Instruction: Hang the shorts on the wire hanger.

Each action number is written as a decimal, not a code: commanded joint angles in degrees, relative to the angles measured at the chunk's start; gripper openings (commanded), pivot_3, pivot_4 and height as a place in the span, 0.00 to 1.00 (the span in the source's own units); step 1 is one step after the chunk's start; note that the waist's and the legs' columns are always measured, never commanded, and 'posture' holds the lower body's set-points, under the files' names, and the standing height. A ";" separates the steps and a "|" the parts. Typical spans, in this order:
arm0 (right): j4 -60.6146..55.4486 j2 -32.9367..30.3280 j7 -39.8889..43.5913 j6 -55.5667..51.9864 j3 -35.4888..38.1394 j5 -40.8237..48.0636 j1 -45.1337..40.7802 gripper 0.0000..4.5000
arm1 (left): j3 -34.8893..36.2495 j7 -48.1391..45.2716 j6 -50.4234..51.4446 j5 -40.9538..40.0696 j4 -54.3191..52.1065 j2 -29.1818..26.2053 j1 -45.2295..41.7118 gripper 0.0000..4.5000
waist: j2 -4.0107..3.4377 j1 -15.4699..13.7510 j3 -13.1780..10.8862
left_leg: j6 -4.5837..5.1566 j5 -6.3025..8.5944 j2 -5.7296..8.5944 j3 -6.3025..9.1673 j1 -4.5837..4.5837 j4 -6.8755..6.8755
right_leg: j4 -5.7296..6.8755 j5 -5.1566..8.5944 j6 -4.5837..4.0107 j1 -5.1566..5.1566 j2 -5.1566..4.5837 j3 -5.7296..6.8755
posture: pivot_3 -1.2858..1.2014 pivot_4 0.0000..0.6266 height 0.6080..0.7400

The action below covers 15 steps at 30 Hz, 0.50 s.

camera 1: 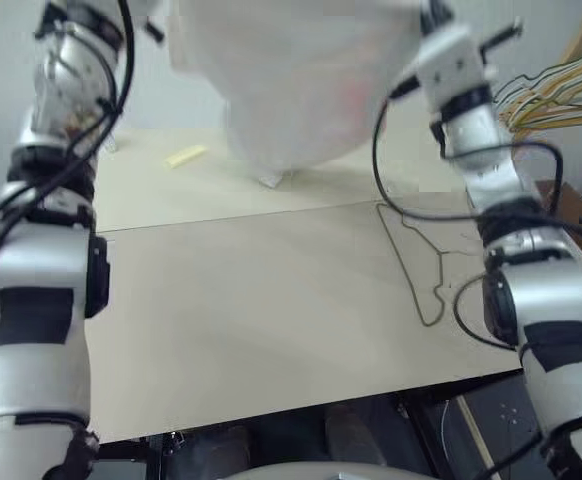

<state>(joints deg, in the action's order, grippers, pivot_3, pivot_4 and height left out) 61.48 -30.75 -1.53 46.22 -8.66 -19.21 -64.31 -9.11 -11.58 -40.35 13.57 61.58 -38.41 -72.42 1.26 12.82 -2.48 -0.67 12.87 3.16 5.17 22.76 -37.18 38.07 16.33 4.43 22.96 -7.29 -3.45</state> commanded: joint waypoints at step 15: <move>-22.75 -7.40 50.60 11.41 -6.68 18.62 28.38 0.00 | 3.92 -59.67 28.07 -31.01 -64.68 -26.82 54.83 0.00 | -0.09 3.89 0.03 | 0.46 0.32 -0.14 0.18 -2.83 0.25 | -0.45 0.34 0.44 -3.06 0.21 -0.12 | 0.46 0.00 1.00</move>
<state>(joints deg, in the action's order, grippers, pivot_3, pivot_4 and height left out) 41.04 -37.51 48.81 55.31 -15.49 0.46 -35.31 -7.21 -68.78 -13.46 -16.12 -0.28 -63.27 -18.03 1.18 16.71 -2.45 -0.21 13.19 2.99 5.34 19.95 -36.93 37.60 16.65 4.85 19.92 -7.09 -3.60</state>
